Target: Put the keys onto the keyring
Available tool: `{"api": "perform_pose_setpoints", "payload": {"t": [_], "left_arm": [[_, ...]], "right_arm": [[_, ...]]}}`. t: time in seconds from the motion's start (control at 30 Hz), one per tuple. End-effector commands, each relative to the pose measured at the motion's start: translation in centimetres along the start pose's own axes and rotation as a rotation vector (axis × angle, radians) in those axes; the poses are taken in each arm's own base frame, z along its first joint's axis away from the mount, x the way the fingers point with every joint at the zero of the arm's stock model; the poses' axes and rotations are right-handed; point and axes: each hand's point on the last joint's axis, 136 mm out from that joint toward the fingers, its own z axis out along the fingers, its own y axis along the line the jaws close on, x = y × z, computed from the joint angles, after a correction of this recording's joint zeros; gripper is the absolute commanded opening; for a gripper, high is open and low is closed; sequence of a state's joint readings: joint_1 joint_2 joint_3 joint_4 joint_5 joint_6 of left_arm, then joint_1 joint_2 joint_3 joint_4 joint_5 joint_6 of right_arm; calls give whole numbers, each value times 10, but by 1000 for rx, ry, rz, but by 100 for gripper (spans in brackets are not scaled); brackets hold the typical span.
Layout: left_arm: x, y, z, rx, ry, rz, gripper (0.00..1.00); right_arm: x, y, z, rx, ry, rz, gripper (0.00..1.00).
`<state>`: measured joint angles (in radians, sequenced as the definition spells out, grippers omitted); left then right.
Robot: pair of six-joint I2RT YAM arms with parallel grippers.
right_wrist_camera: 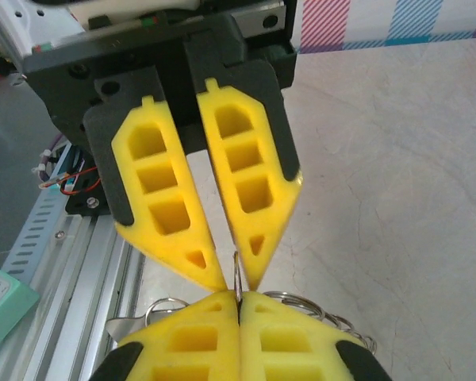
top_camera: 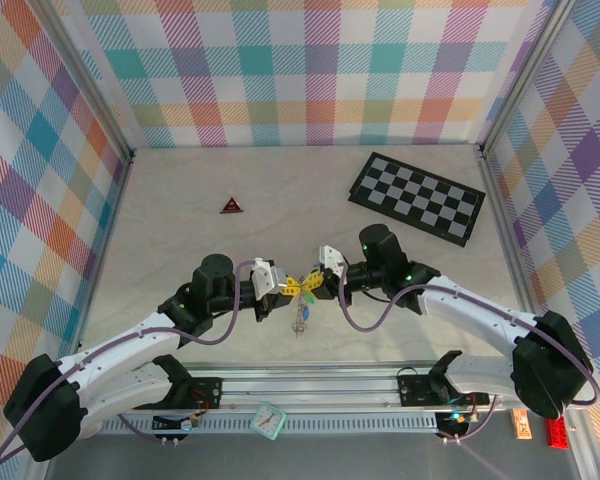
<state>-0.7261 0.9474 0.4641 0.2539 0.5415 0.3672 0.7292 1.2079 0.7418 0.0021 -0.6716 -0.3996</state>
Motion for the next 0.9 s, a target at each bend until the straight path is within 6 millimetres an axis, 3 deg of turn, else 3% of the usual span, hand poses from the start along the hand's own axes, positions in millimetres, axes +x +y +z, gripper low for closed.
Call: {"api": "perform_pose_setpoints", "payload": {"t": [0.0,0.37,0.57,0.63,0.7,0.87], "left_arm": [[-7,0,-1,4,30,35,17],[-9,3,2,33,121,73,15],[-9,1,4,51,132,79,0],[-9,1,3,51,131,81,0],[-9,1,2,50,127,80,0],[-12,2,0,21,77,68,0]], "right_arm": [[-16,0,-6,-9,22,-80,0],[-6,6,-1,-46,216,-136,0],[-18,11,1,-74,169,-146,0],[-20,10,0,-61,155,-141,0],[-16,5,-1,-24,151,-121,19],[-7,-1,-7,47,124,-56,31]]}}
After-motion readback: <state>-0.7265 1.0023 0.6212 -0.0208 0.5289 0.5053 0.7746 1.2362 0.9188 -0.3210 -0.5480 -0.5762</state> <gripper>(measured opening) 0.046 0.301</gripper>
